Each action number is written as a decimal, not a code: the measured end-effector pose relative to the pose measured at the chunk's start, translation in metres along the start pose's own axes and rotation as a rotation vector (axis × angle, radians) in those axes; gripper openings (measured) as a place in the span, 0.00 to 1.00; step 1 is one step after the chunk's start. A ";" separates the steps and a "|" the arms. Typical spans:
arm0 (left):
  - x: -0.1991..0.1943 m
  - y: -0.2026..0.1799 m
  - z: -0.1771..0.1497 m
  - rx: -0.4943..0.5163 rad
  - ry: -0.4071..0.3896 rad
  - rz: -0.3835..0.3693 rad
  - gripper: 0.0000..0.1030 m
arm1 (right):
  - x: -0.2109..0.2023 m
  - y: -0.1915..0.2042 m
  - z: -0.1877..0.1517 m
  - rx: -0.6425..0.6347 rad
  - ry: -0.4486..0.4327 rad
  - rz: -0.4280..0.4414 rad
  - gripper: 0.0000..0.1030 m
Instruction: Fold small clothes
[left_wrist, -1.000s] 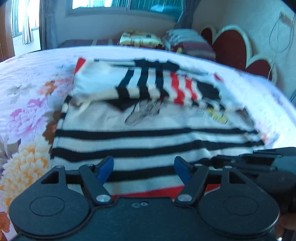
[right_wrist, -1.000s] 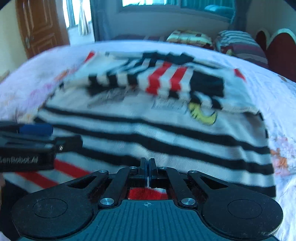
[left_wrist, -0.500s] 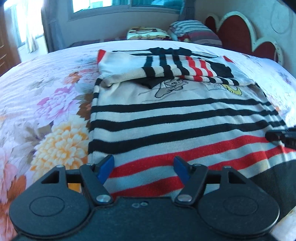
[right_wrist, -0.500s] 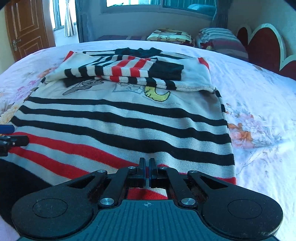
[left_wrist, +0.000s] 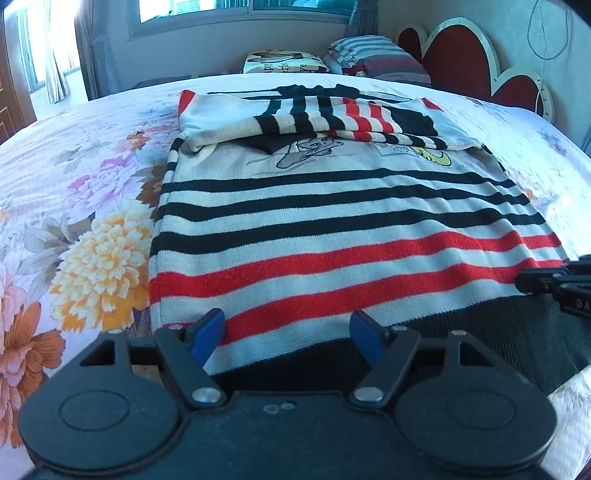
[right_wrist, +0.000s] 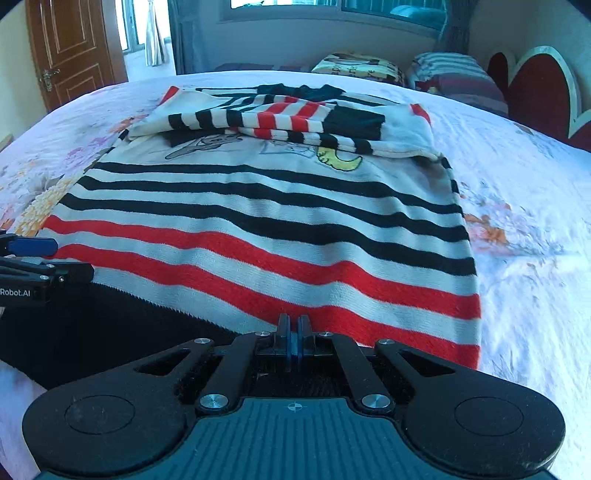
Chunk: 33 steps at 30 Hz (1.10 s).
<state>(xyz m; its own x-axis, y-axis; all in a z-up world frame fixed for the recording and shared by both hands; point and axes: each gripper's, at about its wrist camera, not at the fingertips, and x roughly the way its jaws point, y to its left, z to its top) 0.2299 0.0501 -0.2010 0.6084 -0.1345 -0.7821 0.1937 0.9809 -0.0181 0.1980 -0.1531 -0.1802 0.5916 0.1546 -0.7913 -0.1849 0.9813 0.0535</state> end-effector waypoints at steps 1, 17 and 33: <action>-0.001 0.000 -0.001 0.000 0.001 0.002 0.73 | -0.002 0.000 -0.002 0.001 0.001 -0.005 0.00; -0.022 -0.006 -0.023 0.016 0.006 0.011 0.91 | -0.016 0.005 -0.034 0.095 0.035 -0.052 0.98; -0.044 0.038 -0.045 -0.161 0.028 -0.013 0.85 | -0.036 -0.015 -0.047 0.211 0.012 -0.046 0.88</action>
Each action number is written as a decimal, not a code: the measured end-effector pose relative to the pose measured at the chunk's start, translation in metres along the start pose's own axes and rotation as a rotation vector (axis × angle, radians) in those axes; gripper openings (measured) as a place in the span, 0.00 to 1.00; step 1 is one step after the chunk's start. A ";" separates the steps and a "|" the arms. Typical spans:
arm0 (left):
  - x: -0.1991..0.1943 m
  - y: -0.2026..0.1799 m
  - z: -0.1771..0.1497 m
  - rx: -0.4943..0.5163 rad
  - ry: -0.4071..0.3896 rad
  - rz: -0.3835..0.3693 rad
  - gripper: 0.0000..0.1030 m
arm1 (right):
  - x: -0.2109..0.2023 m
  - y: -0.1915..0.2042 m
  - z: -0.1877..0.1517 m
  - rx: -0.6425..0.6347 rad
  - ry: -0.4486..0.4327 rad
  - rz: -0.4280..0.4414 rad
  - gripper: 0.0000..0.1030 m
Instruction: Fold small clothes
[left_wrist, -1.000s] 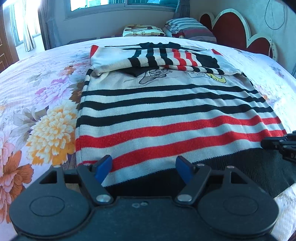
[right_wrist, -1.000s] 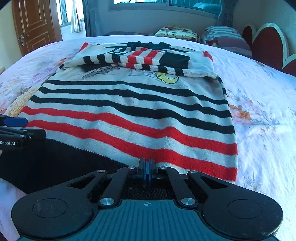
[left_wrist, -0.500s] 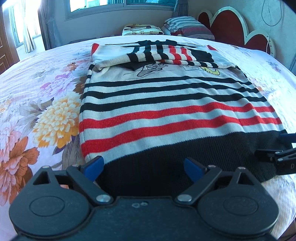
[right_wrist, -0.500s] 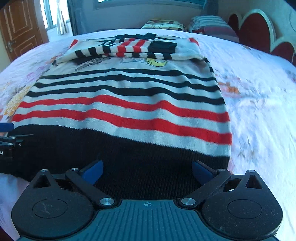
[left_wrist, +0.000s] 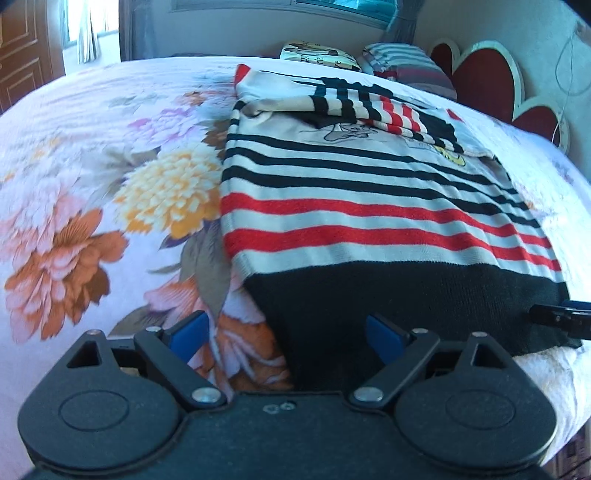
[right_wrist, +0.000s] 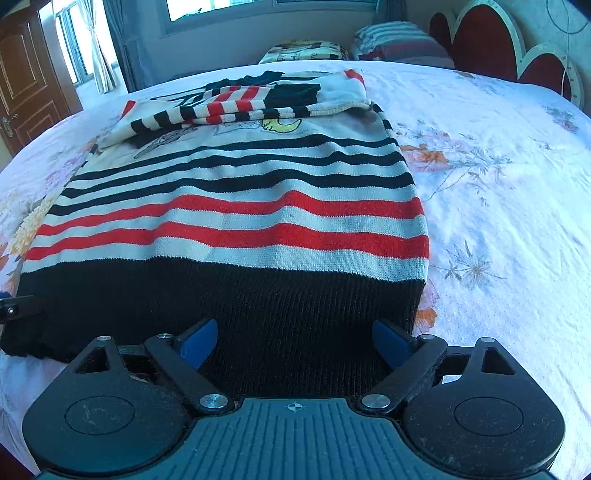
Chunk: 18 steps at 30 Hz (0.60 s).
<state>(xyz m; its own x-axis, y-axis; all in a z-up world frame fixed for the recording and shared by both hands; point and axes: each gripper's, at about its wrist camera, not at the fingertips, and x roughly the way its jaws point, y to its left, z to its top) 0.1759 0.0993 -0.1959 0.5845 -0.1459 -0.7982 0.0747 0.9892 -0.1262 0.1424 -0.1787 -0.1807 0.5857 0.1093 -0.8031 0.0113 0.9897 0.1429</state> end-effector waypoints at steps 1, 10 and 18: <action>-0.002 0.003 -0.001 -0.008 0.001 -0.011 0.82 | -0.001 -0.002 0.001 0.012 -0.004 0.002 0.86; -0.007 0.017 0.000 -0.071 0.037 -0.123 0.53 | -0.017 -0.024 0.004 0.090 -0.038 -0.044 0.68; 0.002 0.012 0.002 -0.090 0.068 -0.214 0.42 | -0.016 -0.047 -0.005 0.174 0.002 -0.056 0.59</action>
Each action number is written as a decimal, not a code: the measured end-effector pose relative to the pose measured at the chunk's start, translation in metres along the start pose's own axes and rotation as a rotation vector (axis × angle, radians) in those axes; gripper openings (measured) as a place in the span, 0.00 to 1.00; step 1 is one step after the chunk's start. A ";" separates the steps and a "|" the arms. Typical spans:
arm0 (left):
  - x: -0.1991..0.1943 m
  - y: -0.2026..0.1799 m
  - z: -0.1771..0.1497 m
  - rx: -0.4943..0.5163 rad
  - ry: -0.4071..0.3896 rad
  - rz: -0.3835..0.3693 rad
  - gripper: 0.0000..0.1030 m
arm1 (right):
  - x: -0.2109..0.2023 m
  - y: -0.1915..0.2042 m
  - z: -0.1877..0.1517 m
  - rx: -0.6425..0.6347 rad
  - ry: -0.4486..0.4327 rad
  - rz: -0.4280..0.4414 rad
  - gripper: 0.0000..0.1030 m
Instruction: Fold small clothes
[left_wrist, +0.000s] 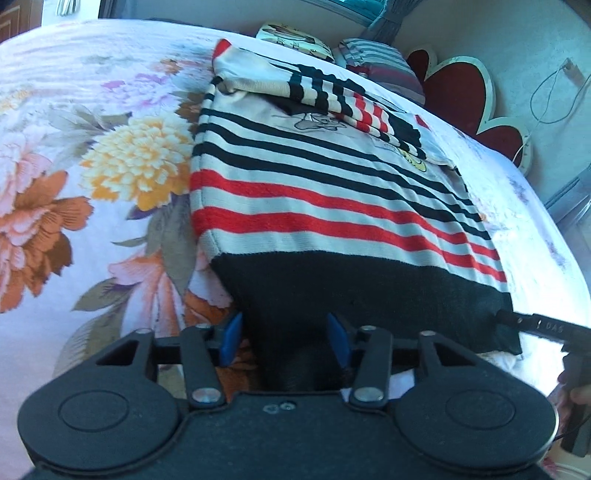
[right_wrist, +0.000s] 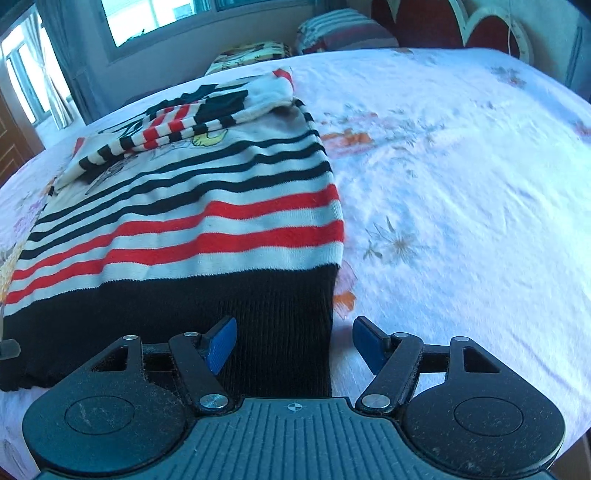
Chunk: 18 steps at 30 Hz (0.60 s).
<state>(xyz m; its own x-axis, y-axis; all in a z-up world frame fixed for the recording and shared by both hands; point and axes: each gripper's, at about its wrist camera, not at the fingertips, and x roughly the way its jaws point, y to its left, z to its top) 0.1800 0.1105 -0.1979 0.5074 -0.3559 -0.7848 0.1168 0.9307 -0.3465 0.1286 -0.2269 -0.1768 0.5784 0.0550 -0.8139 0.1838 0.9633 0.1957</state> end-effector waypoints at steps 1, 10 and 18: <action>0.001 -0.001 0.000 0.007 0.001 -0.004 0.38 | -0.001 -0.001 -0.001 0.003 0.005 0.001 0.56; 0.006 0.000 0.008 -0.002 0.030 -0.011 0.14 | -0.002 0.000 0.002 -0.005 0.055 0.057 0.21; -0.002 -0.005 0.022 0.015 0.010 -0.039 0.09 | -0.014 -0.001 0.022 -0.028 0.041 0.147 0.07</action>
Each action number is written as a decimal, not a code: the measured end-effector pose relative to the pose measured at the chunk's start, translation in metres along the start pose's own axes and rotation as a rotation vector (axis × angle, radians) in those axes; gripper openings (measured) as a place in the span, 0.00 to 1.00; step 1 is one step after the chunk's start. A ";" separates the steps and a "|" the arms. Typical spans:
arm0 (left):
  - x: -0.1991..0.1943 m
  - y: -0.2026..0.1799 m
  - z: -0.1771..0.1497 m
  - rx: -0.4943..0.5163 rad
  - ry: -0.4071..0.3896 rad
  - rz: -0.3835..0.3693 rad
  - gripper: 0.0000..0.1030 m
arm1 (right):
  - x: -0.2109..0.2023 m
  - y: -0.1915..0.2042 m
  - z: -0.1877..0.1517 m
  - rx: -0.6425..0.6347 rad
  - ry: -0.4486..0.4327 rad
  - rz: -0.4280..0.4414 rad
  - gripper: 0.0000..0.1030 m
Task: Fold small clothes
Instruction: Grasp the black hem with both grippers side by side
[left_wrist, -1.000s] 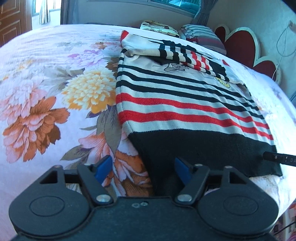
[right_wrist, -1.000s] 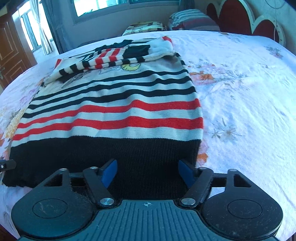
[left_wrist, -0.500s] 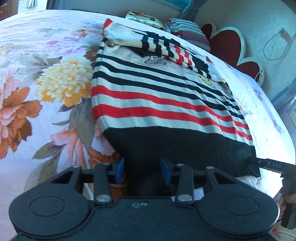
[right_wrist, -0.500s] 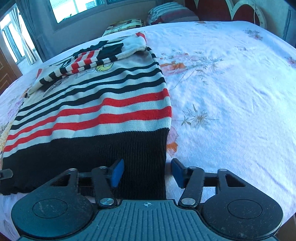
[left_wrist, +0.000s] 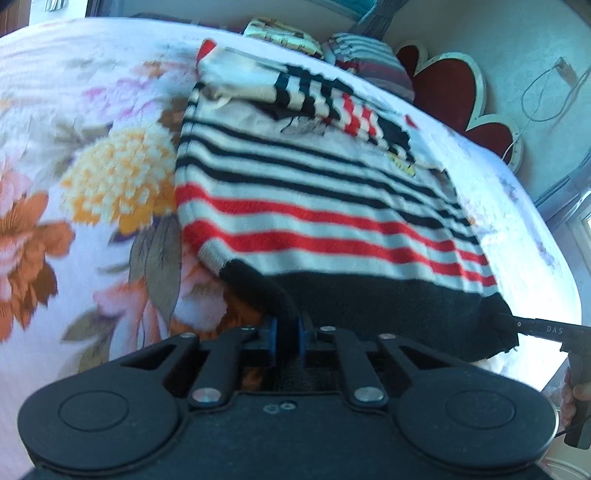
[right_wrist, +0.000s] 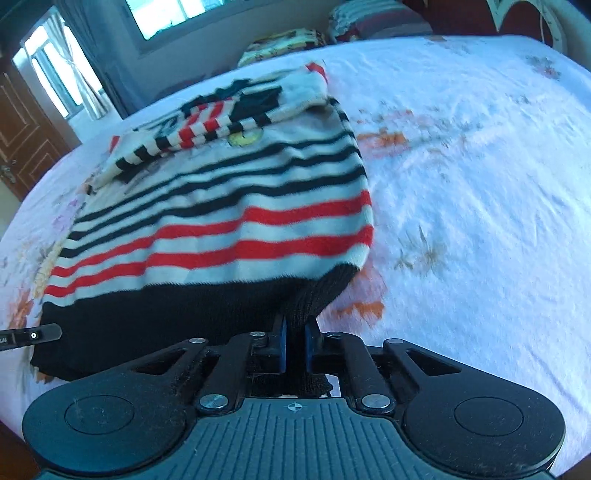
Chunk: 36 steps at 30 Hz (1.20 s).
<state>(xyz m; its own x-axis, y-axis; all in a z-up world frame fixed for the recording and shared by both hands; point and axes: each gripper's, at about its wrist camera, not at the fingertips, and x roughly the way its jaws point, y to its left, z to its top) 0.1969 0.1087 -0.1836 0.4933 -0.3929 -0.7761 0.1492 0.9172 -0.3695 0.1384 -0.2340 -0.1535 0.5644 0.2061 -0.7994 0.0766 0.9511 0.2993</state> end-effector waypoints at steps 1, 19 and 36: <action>-0.002 -0.002 0.004 0.006 -0.012 -0.004 0.09 | -0.002 0.002 0.003 -0.009 -0.013 0.006 0.07; 0.010 -0.025 0.116 0.036 -0.265 0.001 0.10 | 0.011 0.011 0.135 -0.096 -0.291 0.051 0.00; 0.082 -0.008 0.137 -0.029 -0.159 0.057 0.10 | 0.078 -0.035 0.141 -0.147 -0.075 0.061 0.61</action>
<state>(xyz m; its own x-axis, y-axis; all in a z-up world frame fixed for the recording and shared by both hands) 0.3537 0.0776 -0.1746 0.6298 -0.3230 -0.7064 0.0934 0.9343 -0.3439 0.2953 -0.2835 -0.1529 0.6247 0.2520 -0.7391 -0.0777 0.9619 0.2622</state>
